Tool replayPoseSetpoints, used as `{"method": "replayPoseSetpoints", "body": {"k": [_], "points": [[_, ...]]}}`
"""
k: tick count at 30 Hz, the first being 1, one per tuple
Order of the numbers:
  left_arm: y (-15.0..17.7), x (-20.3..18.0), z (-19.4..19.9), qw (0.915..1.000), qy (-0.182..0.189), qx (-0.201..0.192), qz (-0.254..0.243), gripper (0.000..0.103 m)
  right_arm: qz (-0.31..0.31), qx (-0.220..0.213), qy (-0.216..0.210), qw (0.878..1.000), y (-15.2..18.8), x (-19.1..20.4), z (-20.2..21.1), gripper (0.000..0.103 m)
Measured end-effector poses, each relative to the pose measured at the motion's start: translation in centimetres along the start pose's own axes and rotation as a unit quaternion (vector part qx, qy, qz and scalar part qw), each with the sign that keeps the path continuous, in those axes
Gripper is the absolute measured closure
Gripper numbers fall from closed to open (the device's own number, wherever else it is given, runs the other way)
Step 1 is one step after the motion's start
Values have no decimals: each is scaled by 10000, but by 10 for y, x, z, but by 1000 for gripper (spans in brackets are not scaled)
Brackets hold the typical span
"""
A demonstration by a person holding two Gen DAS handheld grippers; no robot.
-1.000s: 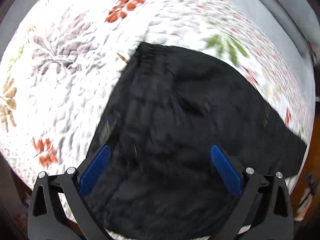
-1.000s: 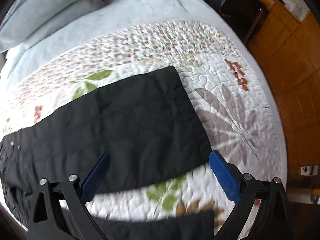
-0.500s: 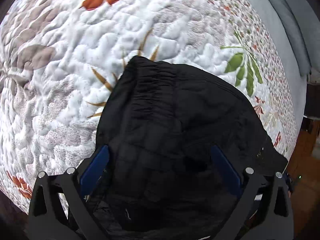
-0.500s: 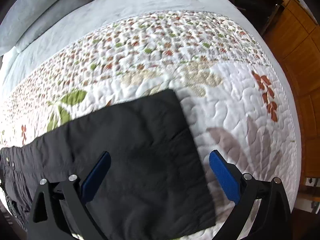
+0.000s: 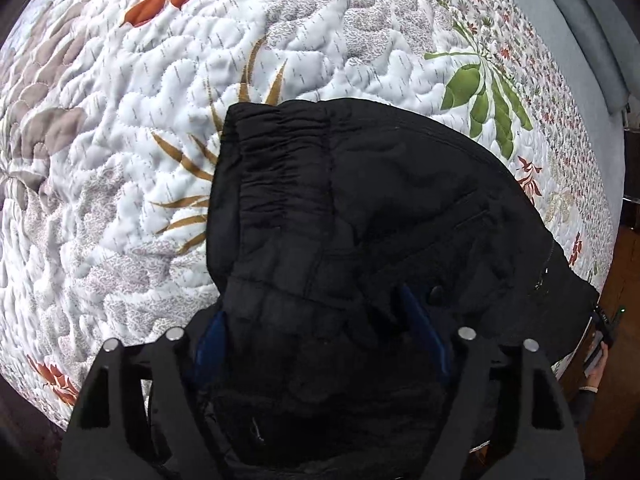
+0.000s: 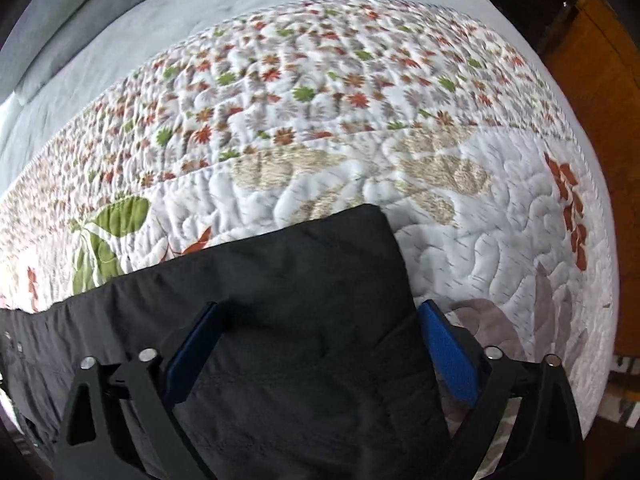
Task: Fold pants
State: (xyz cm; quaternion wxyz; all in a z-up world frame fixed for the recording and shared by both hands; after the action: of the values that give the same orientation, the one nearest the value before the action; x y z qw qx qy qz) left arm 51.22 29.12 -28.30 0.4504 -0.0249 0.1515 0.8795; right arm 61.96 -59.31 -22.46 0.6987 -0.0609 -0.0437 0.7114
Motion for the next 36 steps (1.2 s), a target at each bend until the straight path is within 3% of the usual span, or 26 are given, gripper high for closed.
{"method": "replayPoseSetpoints", "body": {"k": [2,5,7,9,11,17,21,32,36], "points": [[1,0,1,10000,-24,-15,-16,33,43,-9,62,10000,2,4,3,18],[3,4,5,10000,-30,-36,-72,42,16,-133,-3,9999,9,15,13,49],[6,0,5,10000,-7,-39,-47,51,146,-275,-115,9994,16,32,25,79],[10,-4,8,10000,0,-62,-67,60,301,-383,-68,9988,25,36,45,89],[16,-12,10,9998,14,-109,-172,72,446,-446,134,9979,29,45,61,91],[35,-33,21,9987,62,-365,-340,85,567,-923,247,9938,41,68,109,93],[44,-32,33,9969,256,-602,-448,86,550,-1298,63,9900,53,76,145,93],[70,-21,63,9838,942,-1284,-825,86,648,-1595,-178,9849,64,62,156,94],[88,-21,82,9708,1341,-1643,-1124,86,778,-2119,-301,9737,85,63,187,94]]}}
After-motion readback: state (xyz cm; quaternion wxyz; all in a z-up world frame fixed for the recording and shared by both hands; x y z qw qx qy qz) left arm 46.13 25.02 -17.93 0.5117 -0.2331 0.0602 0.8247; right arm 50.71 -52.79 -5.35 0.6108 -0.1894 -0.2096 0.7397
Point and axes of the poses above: each gripper's, at about its wrist camera, not at the fingertips, and z roughly against the way its jaws point, x to its left, y to its underside, the point moved 6 cm from there along -z, roughly the way its jaws point, and after that the axes turned 14 degrees about z, right-handed, at the moved point
